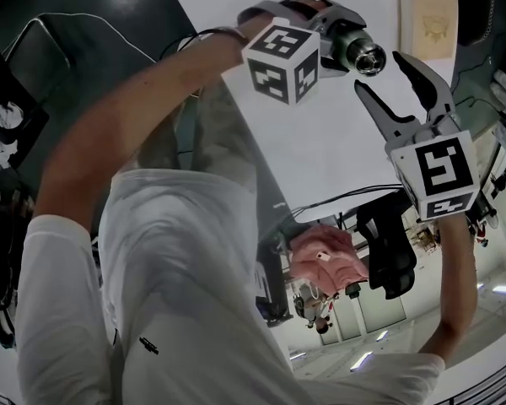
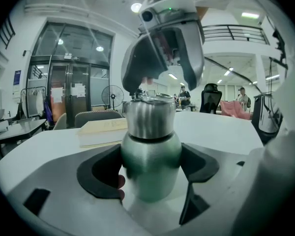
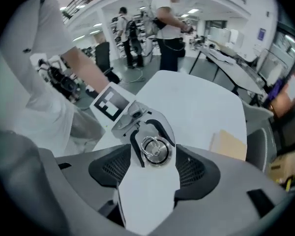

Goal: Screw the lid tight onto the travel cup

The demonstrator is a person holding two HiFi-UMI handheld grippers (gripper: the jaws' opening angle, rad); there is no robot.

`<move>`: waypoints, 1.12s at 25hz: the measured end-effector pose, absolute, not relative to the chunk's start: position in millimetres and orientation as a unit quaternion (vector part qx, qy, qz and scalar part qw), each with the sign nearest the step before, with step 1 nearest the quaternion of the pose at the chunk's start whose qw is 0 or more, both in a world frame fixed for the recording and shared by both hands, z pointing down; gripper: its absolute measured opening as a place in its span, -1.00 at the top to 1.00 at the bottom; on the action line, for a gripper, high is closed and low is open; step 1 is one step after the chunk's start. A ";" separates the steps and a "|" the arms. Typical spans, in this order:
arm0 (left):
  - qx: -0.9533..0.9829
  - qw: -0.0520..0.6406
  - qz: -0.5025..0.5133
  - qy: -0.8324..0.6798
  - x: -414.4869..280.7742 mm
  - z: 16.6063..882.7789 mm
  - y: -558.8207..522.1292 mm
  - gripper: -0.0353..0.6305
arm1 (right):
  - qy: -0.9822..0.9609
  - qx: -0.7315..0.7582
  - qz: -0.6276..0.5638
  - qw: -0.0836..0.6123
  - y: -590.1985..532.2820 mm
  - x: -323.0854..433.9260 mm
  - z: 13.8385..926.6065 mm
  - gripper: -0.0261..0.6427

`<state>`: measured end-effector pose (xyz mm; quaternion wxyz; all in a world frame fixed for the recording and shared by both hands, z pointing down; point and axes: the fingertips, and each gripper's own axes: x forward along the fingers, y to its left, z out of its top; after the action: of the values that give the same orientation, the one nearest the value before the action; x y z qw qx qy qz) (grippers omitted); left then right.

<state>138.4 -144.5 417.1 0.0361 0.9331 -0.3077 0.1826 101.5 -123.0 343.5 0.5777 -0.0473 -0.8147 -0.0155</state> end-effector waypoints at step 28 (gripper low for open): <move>0.933 0.035 0.182 -0.309 138.0 417.2 -143.2 -0.20 | -0.733 -0.274 -0.224 0.581 -118.0 103.3 370.1 0.26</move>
<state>138.0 -143.2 417.2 0.0348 0.9331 -0.3085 0.1816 103.3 -118.0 370.1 0.5810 -0.2741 -0.7329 -0.2237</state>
